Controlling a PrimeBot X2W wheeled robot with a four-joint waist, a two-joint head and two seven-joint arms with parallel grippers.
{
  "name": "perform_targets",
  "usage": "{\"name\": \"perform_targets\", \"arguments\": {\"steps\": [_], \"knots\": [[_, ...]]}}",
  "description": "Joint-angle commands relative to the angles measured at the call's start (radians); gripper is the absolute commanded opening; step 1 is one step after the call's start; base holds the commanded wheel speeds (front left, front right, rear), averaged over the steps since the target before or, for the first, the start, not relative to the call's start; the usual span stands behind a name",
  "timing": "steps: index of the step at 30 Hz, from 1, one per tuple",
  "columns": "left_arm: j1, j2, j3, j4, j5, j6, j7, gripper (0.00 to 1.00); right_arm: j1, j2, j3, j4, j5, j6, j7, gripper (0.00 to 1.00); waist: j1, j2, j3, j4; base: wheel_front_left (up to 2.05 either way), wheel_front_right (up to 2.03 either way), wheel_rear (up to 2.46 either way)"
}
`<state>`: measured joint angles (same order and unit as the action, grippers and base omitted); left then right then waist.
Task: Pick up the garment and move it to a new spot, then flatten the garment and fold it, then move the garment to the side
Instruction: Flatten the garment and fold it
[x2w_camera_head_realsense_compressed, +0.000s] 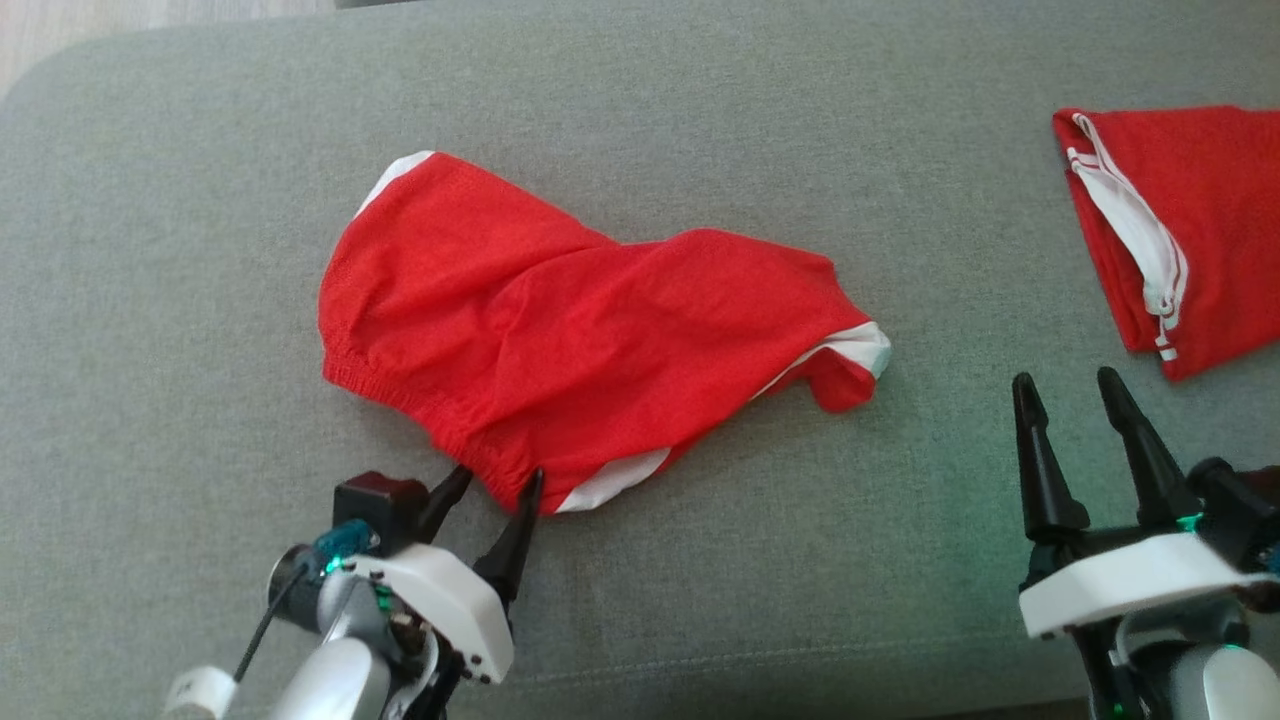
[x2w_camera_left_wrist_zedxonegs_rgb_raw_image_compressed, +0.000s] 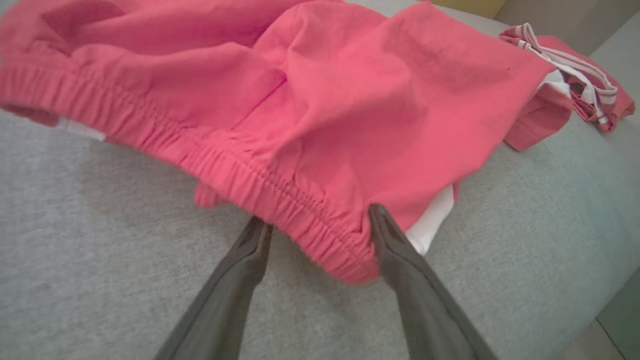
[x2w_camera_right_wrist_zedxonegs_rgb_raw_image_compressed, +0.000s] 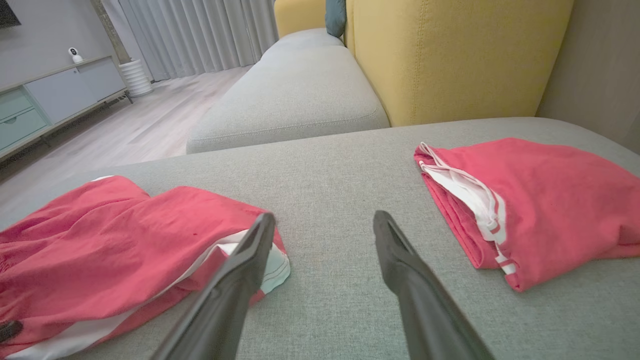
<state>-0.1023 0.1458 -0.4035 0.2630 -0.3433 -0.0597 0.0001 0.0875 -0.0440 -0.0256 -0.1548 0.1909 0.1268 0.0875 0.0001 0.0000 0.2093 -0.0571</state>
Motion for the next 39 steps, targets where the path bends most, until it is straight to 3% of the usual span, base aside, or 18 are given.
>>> {"name": "perform_targets", "arguments": {"steps": [1,2,3,10,20,23,28,39], "knots": [[-0.044,0.003,0.034,-0.019,-0.007,-0.006,-0.004,0.58,-0.049,-0.006,0.023,-0.033,0.007,0.004,-0.014,1.00,-0.0001,0.0000,0.003,0.001,0.00,0.00,0.00],[-0.048,0.006,0.032,-0.014,-0.004,-0.007,-0.006,0.11,-0.051,-0.006,0.024,-0.032,0.008,0.004,-0.016,1.00,-0.0001,0.0000,0.004,0.002,0.00,0.00,0.00],[-0.051,0.008,0.030,-0.010,-0.003,-0.009,-0.008,0.00,-0.052,-0.006,0.024,-0.031,0.010,0.004,-0.017,1.00,-0.0001,0.0000,0.004,0.002,0.00,0.00,0.00],[-0.052,0.038,0.006,-0.087,0.044,0.005,-0.022,0.00,-0.039,-0.006,0.009,-0.020,0.015,0.004,-0.021,1.00,-0.0001,0.0000,-0.022,0.024,0.00,0.00,0.00],[0.058,0.122,-0.009,-0.439,0.047,0.043,0.184,0.00,-0.012,-0.006,-0.020,-0.019,0.027,0.004,-0.023,1.00,-0.0001,0.0000,-0.056,0.068,0.00,0.00,0.00],[0.062,0.142,0.012,-0.483,0.038,0.059,0.231,0.00,-0.021,-0.006,-0.010,-0.021,0.034,0.004,-0.025,1.00,-0.0001,0.0000,-0.048,0.055,0.00,0.00,0.00],[0.033,0.139,0.038,-0.449,0.003,0.061,0.251,0.00,-0.032,-0.006,-0.009,-0.023,0.035,0.004,-0.026,1.00,-0.0001,0.0000,-0.023,0.025,0.00,0.00,0.00],[-0.158,0.124,0.086,-0.149,-0.028,0.037,0.194,0.03,-0.068,-0.006,-0.001,-0.022,0.038,0.004,-0.036,1.00,-0.0001,0.0000,0.074,-0.056,0.00,0.00,0.00]]}}
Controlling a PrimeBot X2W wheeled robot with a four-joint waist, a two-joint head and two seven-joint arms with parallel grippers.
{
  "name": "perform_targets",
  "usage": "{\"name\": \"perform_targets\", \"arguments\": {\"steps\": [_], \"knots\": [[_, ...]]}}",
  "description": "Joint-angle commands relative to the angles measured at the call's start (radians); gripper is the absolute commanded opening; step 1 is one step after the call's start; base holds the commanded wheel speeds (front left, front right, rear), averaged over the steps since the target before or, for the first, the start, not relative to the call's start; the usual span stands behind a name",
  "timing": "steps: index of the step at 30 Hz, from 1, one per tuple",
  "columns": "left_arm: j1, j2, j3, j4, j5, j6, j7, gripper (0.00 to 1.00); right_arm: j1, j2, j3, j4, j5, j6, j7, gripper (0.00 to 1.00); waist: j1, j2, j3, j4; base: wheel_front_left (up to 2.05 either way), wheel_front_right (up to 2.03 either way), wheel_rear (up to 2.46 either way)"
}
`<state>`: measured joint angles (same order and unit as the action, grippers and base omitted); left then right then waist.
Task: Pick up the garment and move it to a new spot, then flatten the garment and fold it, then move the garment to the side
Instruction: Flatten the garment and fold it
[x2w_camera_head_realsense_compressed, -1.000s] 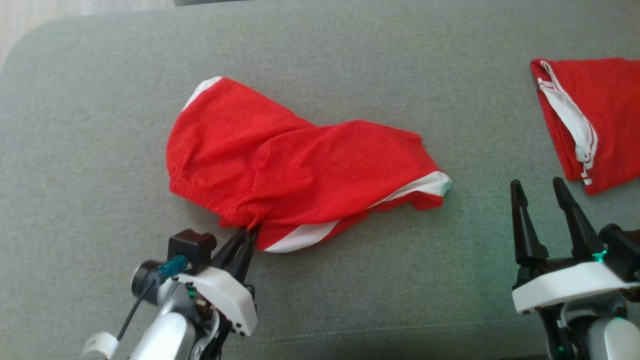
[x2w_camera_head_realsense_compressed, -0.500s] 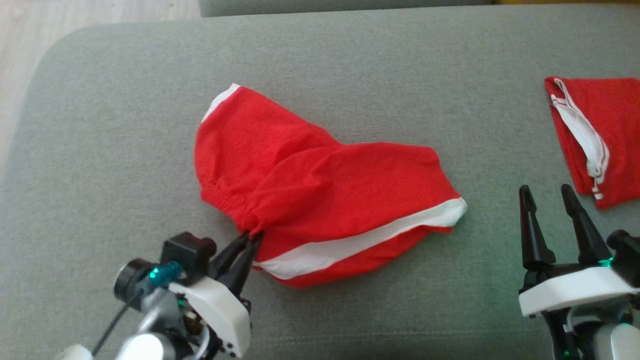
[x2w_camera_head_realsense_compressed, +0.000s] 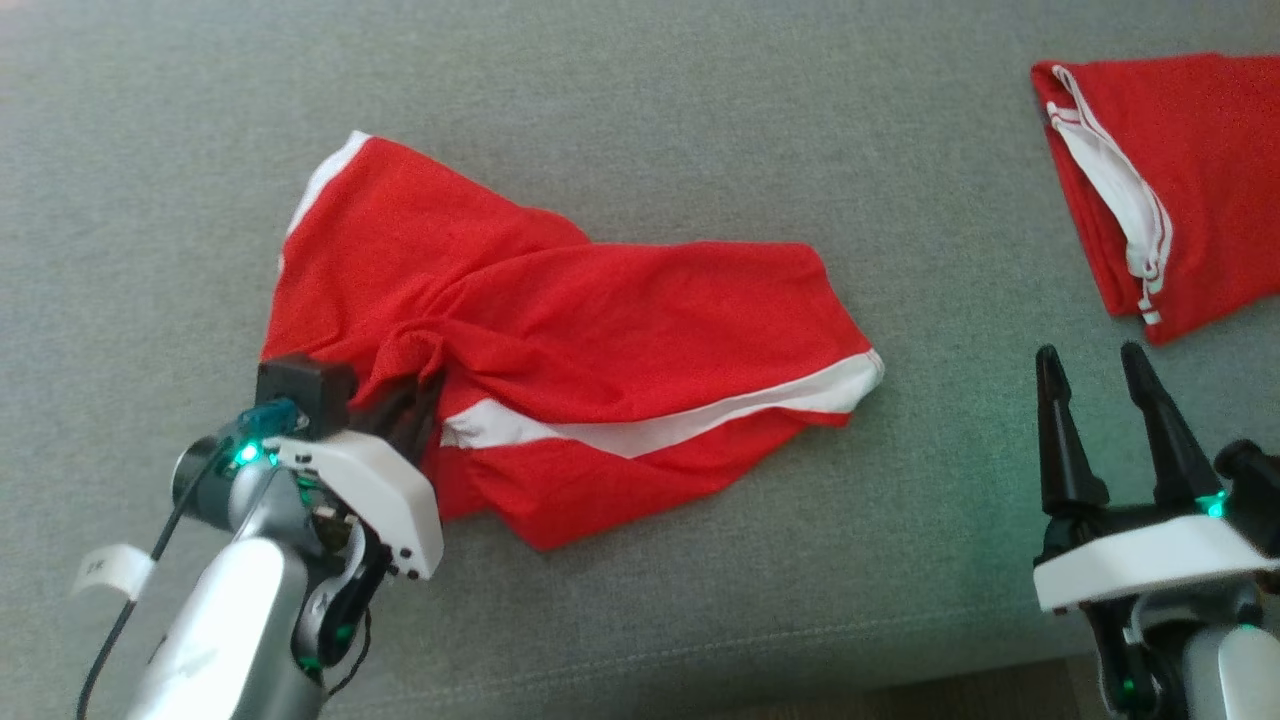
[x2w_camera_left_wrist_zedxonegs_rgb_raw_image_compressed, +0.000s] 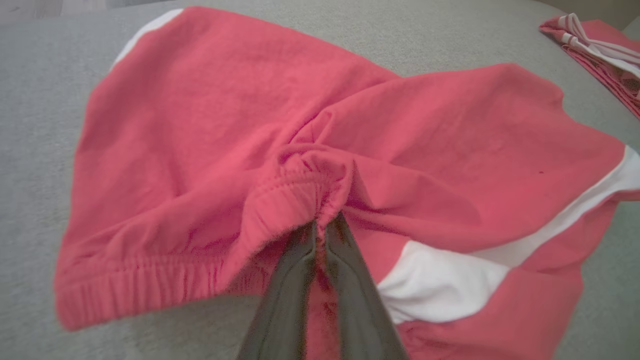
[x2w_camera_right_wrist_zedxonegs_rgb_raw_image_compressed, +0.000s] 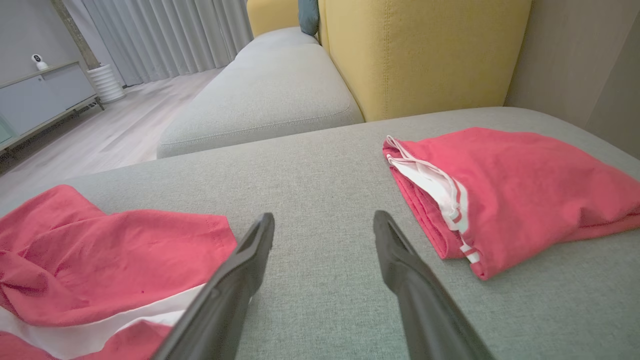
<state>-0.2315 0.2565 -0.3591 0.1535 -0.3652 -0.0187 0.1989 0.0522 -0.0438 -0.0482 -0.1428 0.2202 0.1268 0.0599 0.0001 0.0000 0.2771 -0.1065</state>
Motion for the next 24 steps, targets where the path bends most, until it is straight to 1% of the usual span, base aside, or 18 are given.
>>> {"name": "perform_targets", "arguments": {"steps": [1,2,6,14,16,18,24], "knots": [[-0.038,0.011,0.041,-0.025,-0.003,-0.002,-0.011,0.78,-0.034,-0.006,0.022,-0.032,0.008,0.004,-0.010,1.00,-0.0001,0.0000,0.008,-0.008,0.00,0.00,0.00],[-0.044,0.009,0.040,-0.013,0.000,0.000,-0.018,1.00,-0.036,-0.006,0.021,-0.031,0.007,0.004,-0.011,1.00,-0.0001,0.0000,0.009,-0.008,0.00,0.00,0.00],[-0.040,-0.004,0.038,0.002,0.021,0.023,-0.077,1.00,-0.039,-0.006,0.017,-0.031,-0.006,0.004,-0.010,1.00,-0.0001,0.0000,-0.005,0.002,0.00,0.00,0.00],[0.050,-0.036,0.077,-0.076,0.057,0.110,-0.309,1.00,-0.040,-0.006,0.021,-0.058,-0.057,0.004,0.013,1.00,-0.0001,0.0000,-0.070,0.054,0.00,0.00,0.00],[0.073,-0.044,0.090,-0.093,0.052,0.123,-0.357,1.00,-0.038,-0.006,0.023,-0.065,-0.067,0.004,0.024,1.00,-0.0001,0.0000,-0.086,0.068,0.00,0.00,0.00],[0.096,-0.046,0.092,-0.091,0.044,0.124,-0.368,1.00,-0.033,-0.006,0.020,-0.070,-0.072,0.004,0.034,1.00,-0.0001,0.0000,-0.101,0.083,0.00,0.00,0.00],[0.133,-0.033,0.085,-0.082,0.029,0.117,-0.348,1.00,-0.012,-0.006,0.019,-0.085,-0.076,0.004,0.056,1.00,-0.0001,0.0000,-0.133,0.107,0.00,0.00,0.00]]}}
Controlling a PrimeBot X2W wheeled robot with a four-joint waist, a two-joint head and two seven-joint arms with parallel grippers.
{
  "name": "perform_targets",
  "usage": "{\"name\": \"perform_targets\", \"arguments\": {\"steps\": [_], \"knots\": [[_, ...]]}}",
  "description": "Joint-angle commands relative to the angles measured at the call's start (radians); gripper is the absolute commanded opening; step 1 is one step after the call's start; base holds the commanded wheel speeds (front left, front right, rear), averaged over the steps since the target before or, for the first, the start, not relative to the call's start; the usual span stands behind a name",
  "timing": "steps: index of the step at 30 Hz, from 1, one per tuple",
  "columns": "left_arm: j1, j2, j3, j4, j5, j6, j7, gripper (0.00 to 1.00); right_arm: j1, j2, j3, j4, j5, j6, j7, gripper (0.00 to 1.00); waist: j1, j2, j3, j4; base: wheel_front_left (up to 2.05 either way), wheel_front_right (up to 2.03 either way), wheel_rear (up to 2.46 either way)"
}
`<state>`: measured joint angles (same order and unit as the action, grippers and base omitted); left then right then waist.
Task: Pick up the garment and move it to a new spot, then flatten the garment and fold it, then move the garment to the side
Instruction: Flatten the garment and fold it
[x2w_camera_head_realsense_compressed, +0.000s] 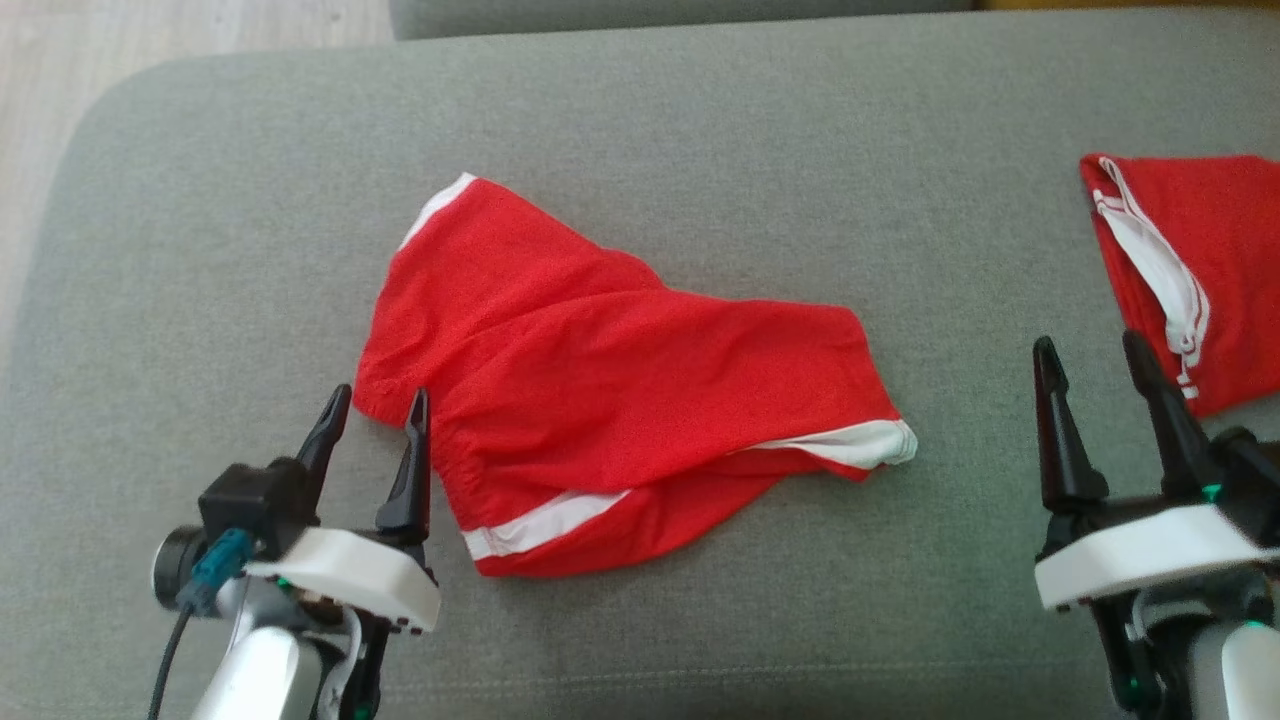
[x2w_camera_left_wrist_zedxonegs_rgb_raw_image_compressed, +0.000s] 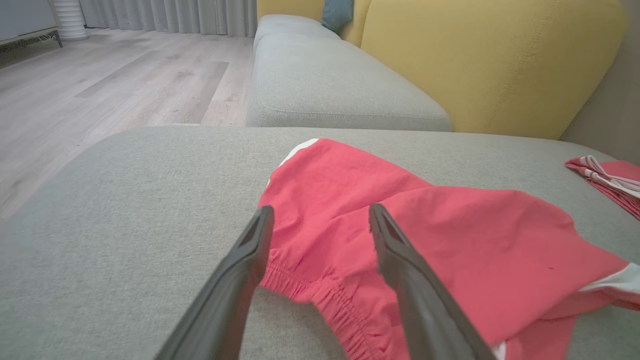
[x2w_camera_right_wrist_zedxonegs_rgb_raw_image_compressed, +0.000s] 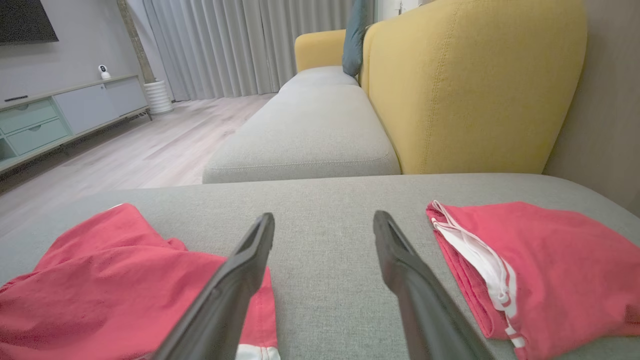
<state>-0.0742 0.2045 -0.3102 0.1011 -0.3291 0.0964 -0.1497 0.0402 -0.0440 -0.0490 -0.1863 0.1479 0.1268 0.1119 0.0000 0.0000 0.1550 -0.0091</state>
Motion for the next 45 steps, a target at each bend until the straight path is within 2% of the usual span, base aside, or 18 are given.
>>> {"name": "perform_targets", "arguments": {"steps": [1,11,20,32,38,45], "knots": [[-0.021,0.022,0.038,-0.032,-0.006,0.005,0.000,1.00,0.003,-0.006,0.020,-0.044,-0.004,0.004,0.007,1.00,0.0000,0.0000,-0.014,0.011,0.00,0.00,0.00],[0.039,0.048,0.070,-0.097,0.010,0.043,-0.056,1.00,0.046,-0.006,0.022,-0.051,-0.005,0.004,0.019,1.00,0.0000,0.0000,-0.072,0.016,0.00,0.00,0.00],[0.115,0.067,0.068,-0.184,0.031,0.080,-0.047,1.00,0.088,-0.006,0.032,-0.066,-0.003,0.004,0.035,1.00,0.0000,0.0000,-0.112,0.016,0.00,0.00,0.00],[0.120,0.076,0.057,-0.207,0.035,0.092,-0.028,1.00,0.086,-0.006,0.033,-0.073,0.001,0.004,0.040,1.00,0.0000,0.0000,-0.103,0.018,0.00,0.00,0.00],[0.099,0.078,0.009,-0.200,0.032,0.061,0.027,1.00,0.079,-0.006,0.035,-0.076,0.003,0.004,0.041,1.00,0.0000,0.0000,-0.085,0.019,0.00,0.00,0.00],[0.064,0.041,-0.119,-0.106,-0.011,-0.021,0.211,1.00,0.059,-0.006,0.048,-0.073,0.003,0.004,0.040,1.00,0.0000,0.0000,-0.035,0.007,0.00,0.00,0.00]]}}
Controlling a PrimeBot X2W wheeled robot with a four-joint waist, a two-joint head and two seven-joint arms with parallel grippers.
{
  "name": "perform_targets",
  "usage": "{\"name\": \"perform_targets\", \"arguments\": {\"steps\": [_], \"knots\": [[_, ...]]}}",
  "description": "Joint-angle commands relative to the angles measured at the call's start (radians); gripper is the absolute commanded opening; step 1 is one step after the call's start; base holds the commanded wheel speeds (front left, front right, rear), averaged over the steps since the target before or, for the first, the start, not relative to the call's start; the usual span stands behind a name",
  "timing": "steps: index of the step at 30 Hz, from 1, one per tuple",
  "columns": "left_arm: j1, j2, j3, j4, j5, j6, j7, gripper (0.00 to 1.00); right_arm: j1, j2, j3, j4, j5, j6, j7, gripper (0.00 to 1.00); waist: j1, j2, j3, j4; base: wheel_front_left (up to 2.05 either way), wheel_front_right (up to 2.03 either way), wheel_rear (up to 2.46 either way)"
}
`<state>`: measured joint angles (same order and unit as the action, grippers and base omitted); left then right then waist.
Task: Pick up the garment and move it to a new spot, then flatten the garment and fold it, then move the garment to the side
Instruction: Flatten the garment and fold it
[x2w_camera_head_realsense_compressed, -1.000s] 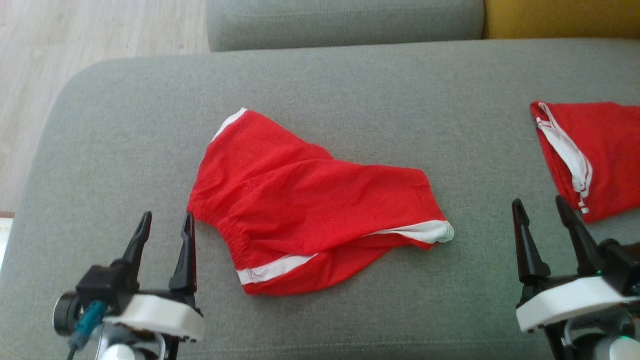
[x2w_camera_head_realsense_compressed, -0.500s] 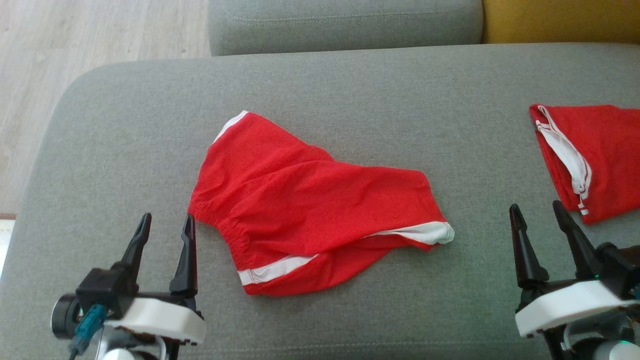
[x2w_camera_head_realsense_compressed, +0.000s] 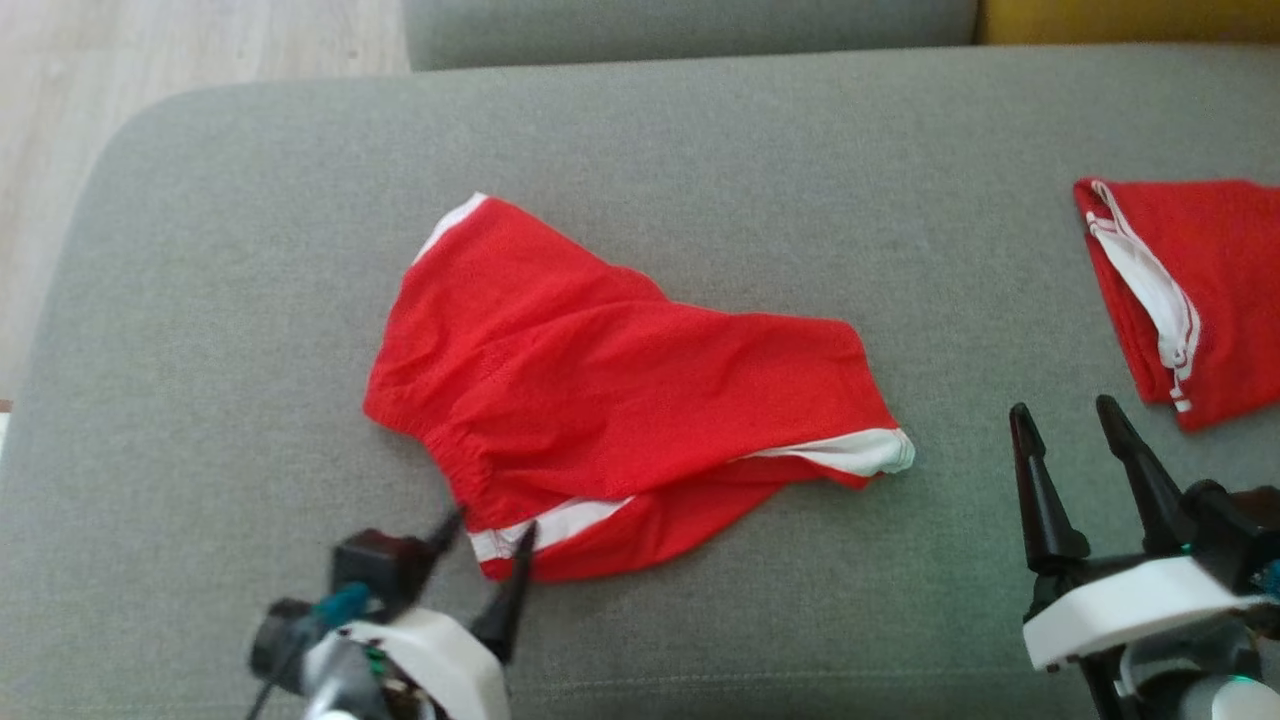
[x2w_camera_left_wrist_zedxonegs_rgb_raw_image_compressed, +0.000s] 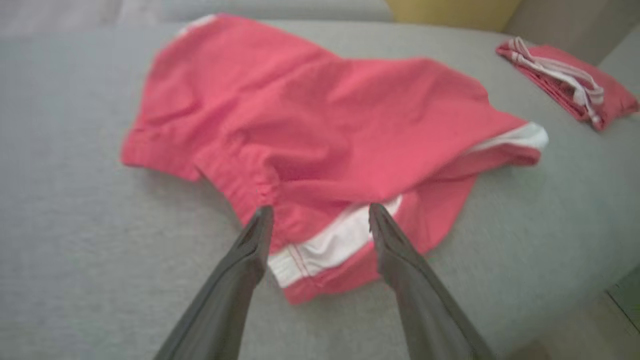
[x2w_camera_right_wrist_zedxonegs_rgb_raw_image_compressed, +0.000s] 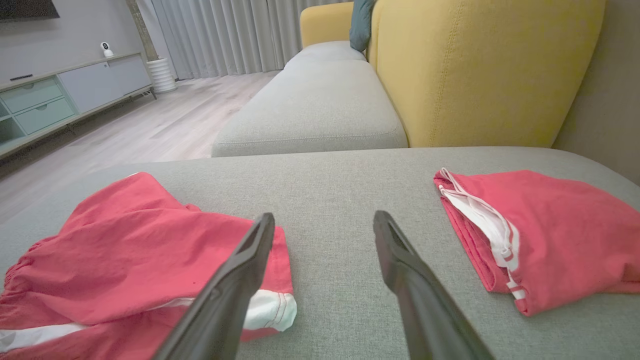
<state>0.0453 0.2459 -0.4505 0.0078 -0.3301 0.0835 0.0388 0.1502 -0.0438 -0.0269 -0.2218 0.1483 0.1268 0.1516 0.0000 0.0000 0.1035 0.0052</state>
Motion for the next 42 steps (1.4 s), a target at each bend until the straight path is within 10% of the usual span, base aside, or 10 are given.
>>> {"name": "perform_targets", "arguments": {"steps": [1,18,19,21,22,42], "knots": [[-0.060,-0.006,0.012,0.004,-0.018,-0.015,0.041,1.00,-0.054,-0.006,0.026,-0.035,0.005,0.004,-0.001,1.00,0.0000,0.0000,0.023,-0.011,0.00,0.00,0.00],[-0.136,-0.021,0.012,0.162,-0.065,-0.022,0.115,1.00,-0.084,-0.006,0.029,-0.018,0.012,0.004,-0.018,1.00,0.0000,0.0000,0.084,-0.042,0.00,0.00,0.00],[-0.140,-0.021,0.013,0.165,-0.066,-0.023,0.114,0.94,-0.085,-0.006,0.029,-0.018,0.012,0.004,-0.019,1.00,0.0000,0.0000,0.086,-0.043,0.00,0.00,0.00],[-0.149,-0.018,0.014,0.165,-0.064,-0.026,0.103,0.11,-0.087,-0.006,0.030,-0.012,0.013,0.004,-0.018,1.00,0.0000,0.0000,0.089,-0.042,0.00,0.00,0.00],[-0.152,-0.016,0.013,0.163,-0.063,-0.027,0.100,0.00,-0.087,-0.006,0.032,-0.008,0.013,0.004,-0.018,1.00,0.0000,0.0000,0.090,-0.041,0.00,0.00,0.00],[-0.185,0.003,-0.020,0.062,-0.018,-0.022,0.049,0.00,-0.184,-0.083,0.190,0.278,0.075,0.004,0.045,1.00,0.0000,0.0000,0.151,0.031,0.00,0.00,0.00]]}}
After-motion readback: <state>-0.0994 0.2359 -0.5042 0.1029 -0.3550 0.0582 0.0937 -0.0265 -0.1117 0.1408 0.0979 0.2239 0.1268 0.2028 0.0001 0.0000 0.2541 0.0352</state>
